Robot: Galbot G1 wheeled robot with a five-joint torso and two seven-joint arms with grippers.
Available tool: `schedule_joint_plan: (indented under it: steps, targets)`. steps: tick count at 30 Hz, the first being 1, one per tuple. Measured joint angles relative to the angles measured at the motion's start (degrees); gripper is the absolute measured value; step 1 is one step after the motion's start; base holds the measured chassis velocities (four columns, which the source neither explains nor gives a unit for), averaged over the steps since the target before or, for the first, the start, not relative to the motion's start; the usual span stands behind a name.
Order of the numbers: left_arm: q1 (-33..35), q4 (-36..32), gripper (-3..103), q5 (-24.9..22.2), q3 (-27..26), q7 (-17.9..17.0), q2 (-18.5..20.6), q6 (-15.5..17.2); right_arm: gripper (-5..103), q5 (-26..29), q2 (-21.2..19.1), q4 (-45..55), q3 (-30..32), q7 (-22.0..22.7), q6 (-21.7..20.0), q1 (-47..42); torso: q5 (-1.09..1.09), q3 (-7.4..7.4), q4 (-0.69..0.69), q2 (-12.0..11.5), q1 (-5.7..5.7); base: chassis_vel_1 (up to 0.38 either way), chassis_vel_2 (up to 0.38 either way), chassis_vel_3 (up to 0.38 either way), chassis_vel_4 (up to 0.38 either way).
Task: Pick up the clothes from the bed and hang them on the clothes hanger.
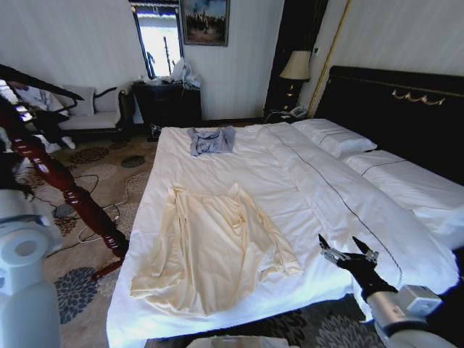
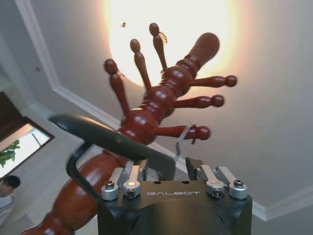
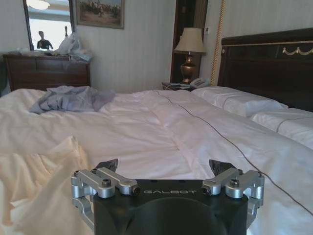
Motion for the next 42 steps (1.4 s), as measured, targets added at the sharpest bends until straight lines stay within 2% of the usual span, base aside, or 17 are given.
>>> schedule_joint_plan:
  steps: [1, 3, 6, 7, 10, 12, 14, 24, 37, 42]
  targets:
    - [0.11, 0.37, 53, -0.04, -0.17, 0.19, -0.24, 0.06, 100, 0.33, 0.00, 0.00, 0.53, 0.00, -0.10, -0.21, 0.00, 0.00, 0.00, 0.00, 0.00, 0.000, 0.000, 0.000, 0.000]
    - [0.27, 0.81, 53, -0.02, -0.27, 0.39, -0.50, 0.08, 100, 0.62, 0.01, 0.00, 0.97, 0.00, -0.24, -0.31, 0.00, 0.00, 0.01, 0.00, 0.00, 0.000, 0.000, 0.000, 0.000]
    - [0.52, 2.21, 69, 0.12, -1.06, 0.98, -0.99, 0.09, 100, 1.17, 0.47, 0.00, 1.73, 0.01, -0.65, -0.51, 0.00, 0.00, 0.01, 0.00, 0.00, 0.000, 0.000, 0.000, 0.000]
    - [0.52, 2.21, 69, 0.12, -1.06, 0.98, -0.99, 0.09, 100, 1.17, 0.47, 0.00, 1.73, 0.01, -0.65, -0.51, 0.00, 0.00, 0.01, 0.00, 0.00, 0.000, 0.000, 0.000, 0.000]
    - [0.20, 3.04, 85, -0.62, -2.04, 1.05, -0.48, 0.10, 100, 1.19, 1.12, 0.00, 1.77, 0.01, -0.72, -0.95, 0.00, 0.00, 0.01, 0.00, 0.00, 0.000, 0.000, 0.000, 0.000]
    - [0.01, 3.21, 85, -0.84, -2.23, 1.05, -0.29, 0.11, 100, 1.15, 1.28, 0.00, 1.76, 0.00, -0.73, -0.95, 0.00, 0.00, 0.00, 0.00, 0.00, 0.000, 0.000, 0.000, 0.000]
    - [-0.53, 3.51, 91, -1.27, -2.61, 1.00, 0.21, 0.16, 100, 0.98, 1.55, -0.01, 1.61, -0.02, -0.75, -0.92, 0.00, 0.00, 0.01, 0.00, 0.00, 0.000, 0.000, 0.000, 0.000]
    - [-2.66, 3.14, 92, -2.29, -3.19, 0.03, 1.11, 0.62, 100, -0.34, 2.10, -0.06, 0.91, -0.29, -0.73, -1.02, 0.00, 0.00, 0.01, 0.00, 0.00, 0.000, 0.000, 0.000, 0.000]
    - [-6.73, 6.70, 95, -2.26, -2.37, -1.88, 1.55, 1.48, 100, -0.57, 3.06, -0.11, 0.57, -0.65, -0.61, -1.03, 0.00, 0.00, 0.00, 0.00, 0.00, 0.000, 0.000, 0.000, 0.000]
    - [-8.66, 7.17, 96, -3.13, -2.71, -2.29, 2.42, 1.73, 100, 1.49, 4.22, -0.12, -0.79, -0.20, -1.31, -0.77, 0.01, 0.00, 0.00, 0.00, 0.00, 0.000, 0.000, 0.000, 0.000]
